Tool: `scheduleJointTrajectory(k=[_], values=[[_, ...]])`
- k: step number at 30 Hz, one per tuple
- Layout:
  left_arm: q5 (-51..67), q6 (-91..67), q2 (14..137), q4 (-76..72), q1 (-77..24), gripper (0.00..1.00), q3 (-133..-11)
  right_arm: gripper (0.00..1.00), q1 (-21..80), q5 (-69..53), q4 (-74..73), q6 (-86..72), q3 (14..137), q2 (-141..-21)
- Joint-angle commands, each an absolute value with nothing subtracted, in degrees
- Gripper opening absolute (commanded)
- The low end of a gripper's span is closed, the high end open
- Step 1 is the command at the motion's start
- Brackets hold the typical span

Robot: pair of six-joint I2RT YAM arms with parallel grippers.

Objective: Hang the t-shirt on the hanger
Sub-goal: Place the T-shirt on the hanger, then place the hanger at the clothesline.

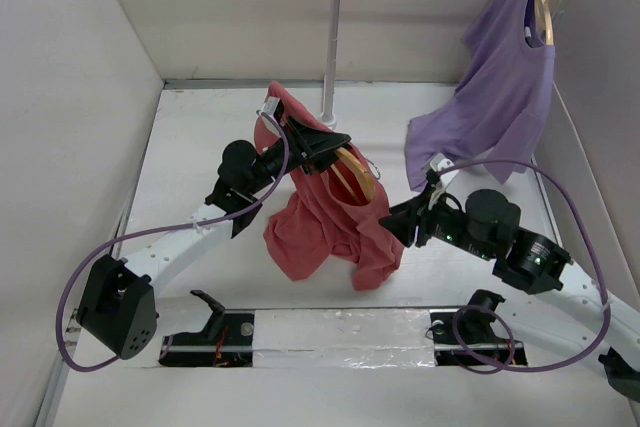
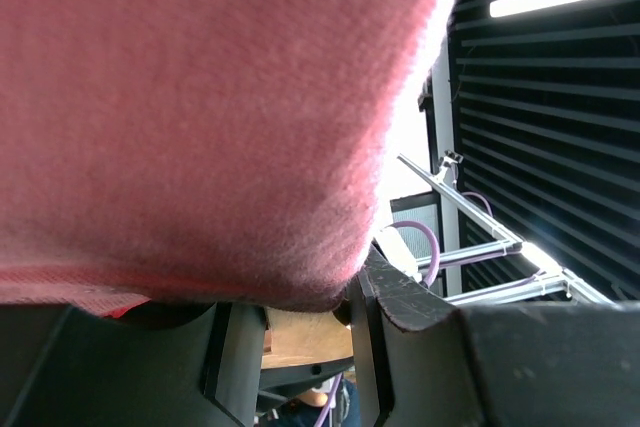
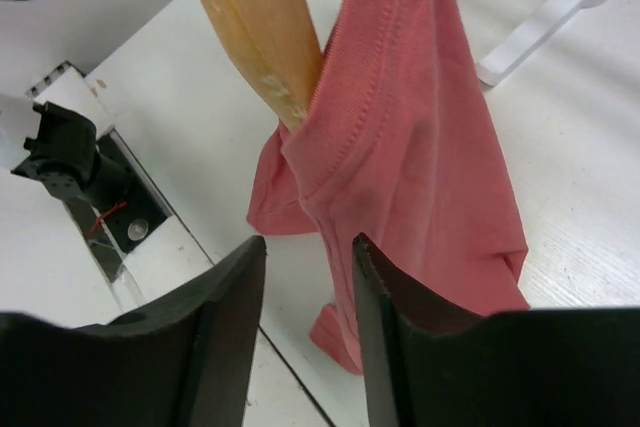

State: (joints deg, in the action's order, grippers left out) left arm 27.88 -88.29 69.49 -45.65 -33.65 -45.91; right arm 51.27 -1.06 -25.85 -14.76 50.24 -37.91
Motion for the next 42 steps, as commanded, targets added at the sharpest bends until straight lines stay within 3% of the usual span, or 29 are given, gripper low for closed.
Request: scheduleJointTrajectory(k=[1, 3, 7, 12, 19, 32, 35, 40, 42], values=[[28.7, -88.9, 68.1, -52.2, -33.3, 0.0, -49.7, 0.44, 53.7, 3.9, -20.0, -11.0, 52.5, -39.6], [28.4, -88.6, 67.9, -52.2, -33.3, 0.0, -49.6, 0.4, 54.2, 2.6, -18.5, -10.3, 51.9, -39.6], [28.7, -88.7, 68.6, -52.4, -33.3, 0.0, -50.1, 0.4, 54.2, 2.0, -17.4, -9.1, 51.2, -42.5], [29.2, -89.5, 68.8, -52.9, -33.3, 0.0, -50.4, 0.49, 54.2, 9.8, -17.2, -9.5, 51.4, -46.9], [29.0, -89.6, 68.9, -52.6, -33.3, 0.0, -51.1, 0.55, 54.2, 7.6, -14.9, -8.9, 50.7, -48.6], [28.8, -91.6, 69.0, -54.9, -33.3, 0.0, -49.8, 0.54, 55.9, 11.6, -14.4, -7.5, 52.2, -53.3], [29.0, -92.1, 69.6, -55.5, -33.3, 0.0, -50.3, 0.5, 57.1, 14.5, -15.0, -7.5, 52.4, -54.0], [29.0, -91.9, 70.3, -55.5, -33.3, 0.0, -50.5, 0.05, 57.8, 20.3, -14.7, -9.1, 52.3, -51.9], [29.0, -91.7, 70.6, -55.3, -33.3, 0.0, -50.4, 0.0, 57.8, 20.7, -14.4, -9.5, 52.5, -49.7]])
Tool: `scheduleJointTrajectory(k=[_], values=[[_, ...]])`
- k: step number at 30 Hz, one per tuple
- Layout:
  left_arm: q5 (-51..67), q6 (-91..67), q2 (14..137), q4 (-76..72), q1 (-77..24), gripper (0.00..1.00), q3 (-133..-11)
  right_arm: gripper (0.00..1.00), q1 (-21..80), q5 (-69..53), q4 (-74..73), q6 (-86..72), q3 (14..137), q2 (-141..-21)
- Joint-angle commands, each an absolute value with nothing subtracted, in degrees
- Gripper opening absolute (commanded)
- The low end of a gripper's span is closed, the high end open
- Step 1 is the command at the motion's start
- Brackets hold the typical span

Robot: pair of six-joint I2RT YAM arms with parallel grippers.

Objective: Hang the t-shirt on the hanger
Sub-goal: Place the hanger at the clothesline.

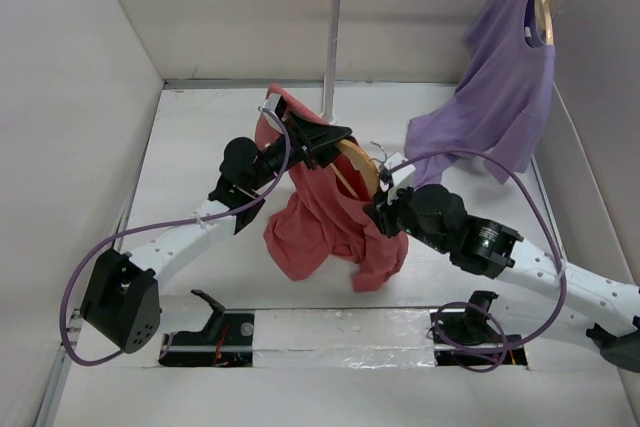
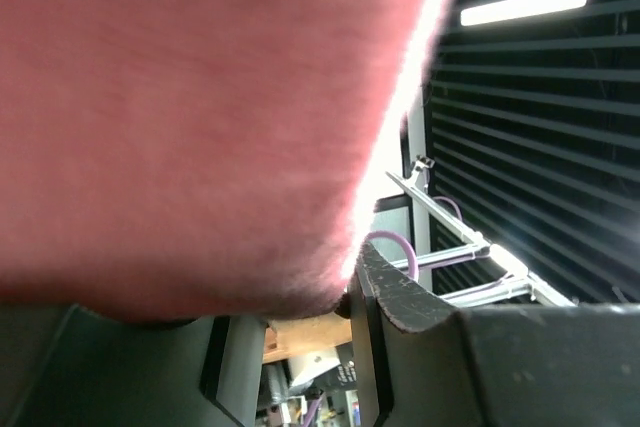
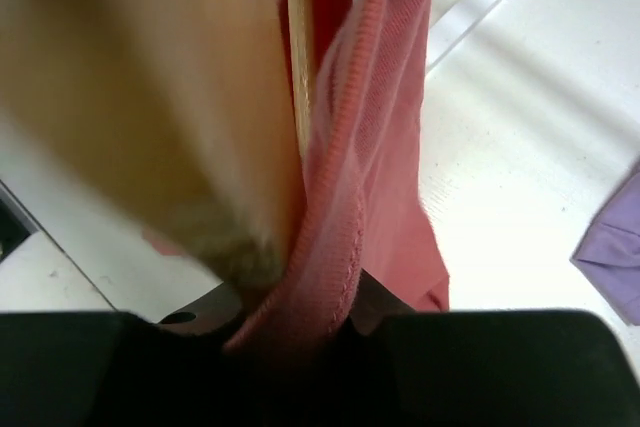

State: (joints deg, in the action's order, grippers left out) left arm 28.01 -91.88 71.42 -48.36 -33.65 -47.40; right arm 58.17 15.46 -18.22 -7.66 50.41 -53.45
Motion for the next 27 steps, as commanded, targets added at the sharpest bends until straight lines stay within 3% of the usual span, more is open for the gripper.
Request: scheduleJointTrajectory(k=[1, 4, 5, 7, 8, 11, 14, 17, 20, 23, 27], values=[[28.6, -91.3, 70.5, -54.8, -33.3, 0.0, -50.1, 0.0, 57.8, 20.6, -14.9, -9.4, 53.0, -49.1], [28.7, -87.6, 70.5, -51.9, -32.8, 0.0, -51.8, 0.0, 57.8, 20.9, -19.2, -10.5, 56.5, -48.0], [29.2, -86.1, 70.6, -50.4, -32.2, 0.05, -52.6, 0.0, 57.8, 21.1, -20.3, -10.7, 57.3, -47.9], [27.6, -81.8, 69.1, -47.8, -32.2, 0.21, -53.6, 0.0, 57.8, 21.1, -23.7, -11.2, 60.1, -48.2], [26.8, -79.7, 68.4, -46.2, -32.2, 0.35, -54.2, 0.0, 57.8, 21.4, -24.8, -11.5, 60.9, -48.3], [22.8, -69.6, 64.7, -36.1, -32.2, 0.57, -58.6, 0.0, 57.8, 22.1, -28.6, -12.2, 63.2, -48.3], [17.7, -58.6, 60.9, -26.0, -32.7, 0.66, -63.9, 0.0, 54.1, 20.7, -30.9, -11.9, 65.1, -49.4], [11.7, -48.0, 57.7, -17.7, -35.0, 0.65, -69.2, 0.0, 48.3, 16.8, -31.6, -11.0, 67.7, -51.1], [13.6, -43.7, 55.8, -12.4, -35.0, 0.63, -71.5, 0.0, 43.3, 14.5, -32.1, -9.8, 71.1, -53.2], [14.7, -40.1, 53.8, -8.7, -35.0, 0.61, -69.1, 0.0, 38.5, 14.5, -31.9, -8.8, 74.4, -56.0], [16.2, -37.7, 48.6, -5.4, -35.0, 0.5, -63.3, 0.0, 31.7, 17.0, -33.7, -6.3, 83.9, -61.5]])
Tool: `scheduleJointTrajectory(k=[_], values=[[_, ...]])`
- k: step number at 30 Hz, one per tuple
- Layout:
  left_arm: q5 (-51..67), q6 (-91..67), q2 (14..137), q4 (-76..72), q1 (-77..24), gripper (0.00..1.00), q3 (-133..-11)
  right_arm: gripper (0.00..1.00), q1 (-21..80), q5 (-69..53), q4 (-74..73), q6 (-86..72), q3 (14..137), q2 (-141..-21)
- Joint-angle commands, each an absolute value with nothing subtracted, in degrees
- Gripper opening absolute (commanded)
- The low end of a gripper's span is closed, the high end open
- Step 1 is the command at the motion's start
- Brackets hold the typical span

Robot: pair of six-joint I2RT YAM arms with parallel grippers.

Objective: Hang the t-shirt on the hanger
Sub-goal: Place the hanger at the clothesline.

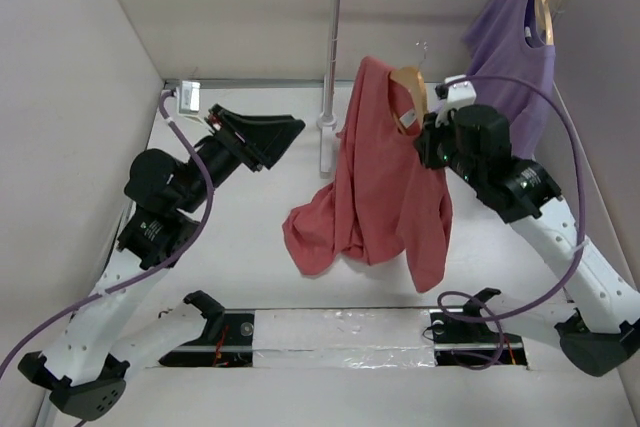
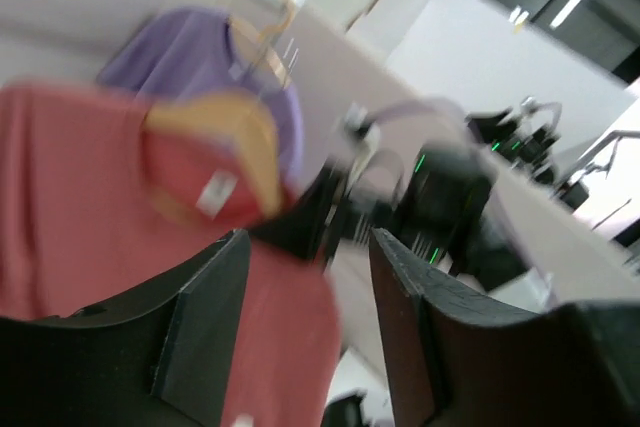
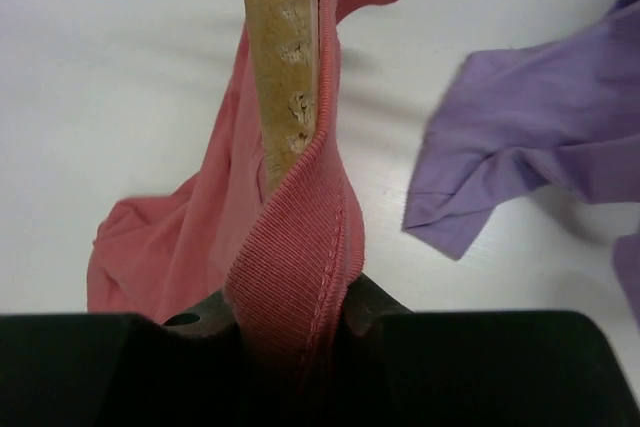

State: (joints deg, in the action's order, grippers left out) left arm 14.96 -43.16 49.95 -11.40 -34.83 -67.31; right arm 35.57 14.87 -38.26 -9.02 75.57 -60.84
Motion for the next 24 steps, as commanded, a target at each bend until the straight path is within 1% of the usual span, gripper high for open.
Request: scheduleJointTrajectory(k=[1, 2, 3, 5, 6, 8, 9, 11, 14, 15, 16, 17, 18, 20, 21, 24], values=[[17.8, -37.5, 47.6, -5.0, -35.0, 0.47, -60.9, 0.0, 29.6, 16.2, -33.7, -5.9, 85.6, -63.9], [18.4, -37.3, 46.4, -4.4, -35.0, 0.44, -60.0, 0.0, 27.5, 15.5, -34.2, -5.5, 87.2, -65.2], [18.5, -36.8, 44.1, -3.5, -35.0, 0.38, -59.2, 0.0, 24.0, 14.3, -33.7, -5.0, 89.4, -66.5], [16.3, -35.3, 41.8, -0.4, -35.0, 0.32, -56.9, 0.0, 20.8, 13.4, -33.6, -4.9, 91.7, -69.7], [14.8, -34.4, 39.9, 2.3, -35.0, 0.26, -55.8, 0.0, 18.3, 12.0, -32.7, -5.2, 93.3, -71.1], [13.7, -33.1, 38.2, 4.8, -35.0, 0.22, -54.8, 0.0, 15.7, 9.6, -31.7, -5.4, 95.5, -72.8], [13.6, -32.5, 36.8, 5.9, -35.0, 0.13, -54.2, 0.0, 14.8, 9.1, -31.3, -5.6, 96.8, -73.6], [13.1, -30.6, 35.3, 8.3, -35.0, 0.0, -52.4, 0.0, 12.7, 8.9, -31.4, -5.5, 100.9, -76.9], [10.1, -29.1, 32.4, 12.3, -35.0, 0.0, -51.2, 0.0, 9.2, 6.7, -31.6, -5.2, 105.4, -80.3], [8.5, -28.6, 30.8, 13.8, -35.0, 0.02, -50.5, 0.0, 7.3, 5.4, -31.4, -5.5, 106.5, -82.7], [7.8, -28.2, 30.0, 14.4, -35.0, 0.02, -50.2, 0.0, 7.3, 4.8, -31.1, -5.5, 107.5, -83.9], [7.1, -27.8, 29.2, 14.8, -35.0, 0.2, -50.1, 0.0, 5.6, 4.3, -30.6, -5.5, 108.1, -84.9], [6.8, -26.9, 27.9, 15.4, -35.0, 0.27, -50.0, 0.0, 4.8, 3.5, -29.2, -5.5, 109.1, -86.9], [5.4, -26.3, 26.9, 16.8, -35.0, 0.34, -50.0, 0.0, 3.0, 3.0, -29.3, -5.2, 111.5, -89.3], [4.8, -26.1, 25.7, 17.0, -35.0, 0.37, -49.7, 0.0, 2.4, 2.4, -30.0, -4.9, 114.7, -90.8], [2.7, -25.6, 23.7, 17.0, -35.0, 0.37, -49.1, 0.0, 0.8, 1.7, -30.4, -4.7, 118.7, -95.4]])
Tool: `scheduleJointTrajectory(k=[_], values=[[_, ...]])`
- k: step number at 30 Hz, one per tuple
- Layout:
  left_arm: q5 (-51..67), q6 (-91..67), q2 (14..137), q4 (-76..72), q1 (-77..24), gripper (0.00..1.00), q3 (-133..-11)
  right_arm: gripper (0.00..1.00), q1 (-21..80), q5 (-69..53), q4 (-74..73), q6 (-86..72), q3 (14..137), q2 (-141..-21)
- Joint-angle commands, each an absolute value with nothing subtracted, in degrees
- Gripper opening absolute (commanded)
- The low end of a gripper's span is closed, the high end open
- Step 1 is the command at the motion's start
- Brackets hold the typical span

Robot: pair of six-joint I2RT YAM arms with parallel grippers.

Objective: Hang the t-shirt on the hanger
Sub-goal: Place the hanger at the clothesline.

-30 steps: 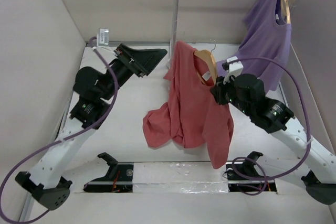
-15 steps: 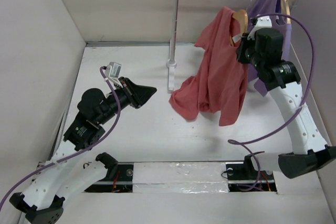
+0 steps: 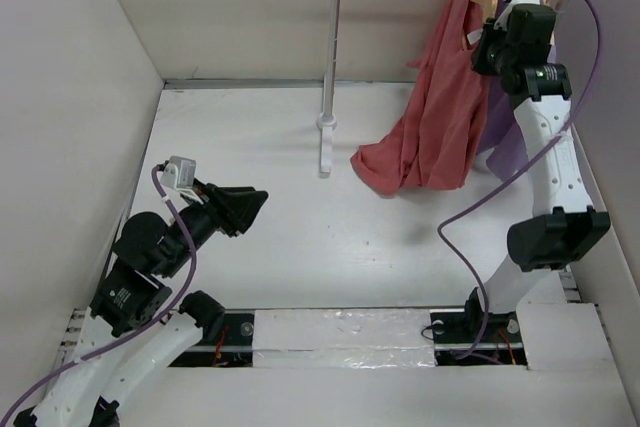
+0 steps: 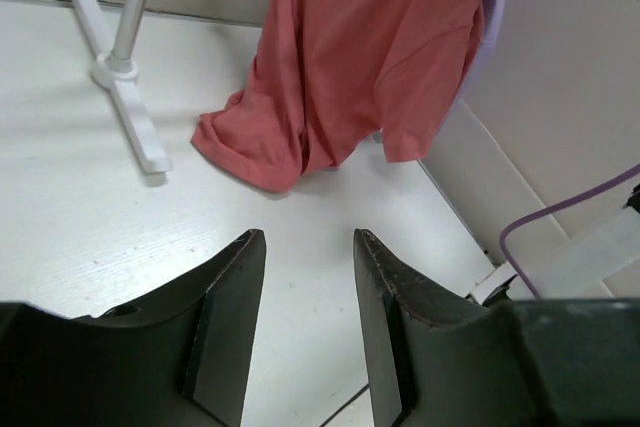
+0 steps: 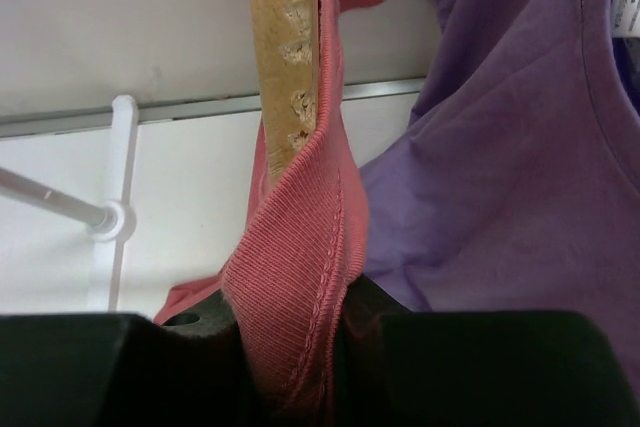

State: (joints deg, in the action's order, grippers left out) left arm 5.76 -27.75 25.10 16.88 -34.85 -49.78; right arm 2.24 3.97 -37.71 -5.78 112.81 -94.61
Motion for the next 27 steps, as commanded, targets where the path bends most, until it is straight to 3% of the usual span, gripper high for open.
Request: scheduleJointTrajectory(k=[1, 15, 27], values=[[1.7, -25.3, 23.4, 17.5, -35.0, 0.37, -49.0, 0.0, 0.8, 1.1, -30.2, -4.3, 120.4, -96.8], [2.6, -25.3, 23.1, 15.9, -35.0, 0.37, -45.7, 0.0, -1.8, 0.6, -27.4, -5.5, 124.5, -102.9], [4.1, -25.9, 25.6, 13.1, -35.0, 0.37, -45.0, 0.0, -1.8, 0.4, -18.8, -7.5, 106.7, -95.8]])
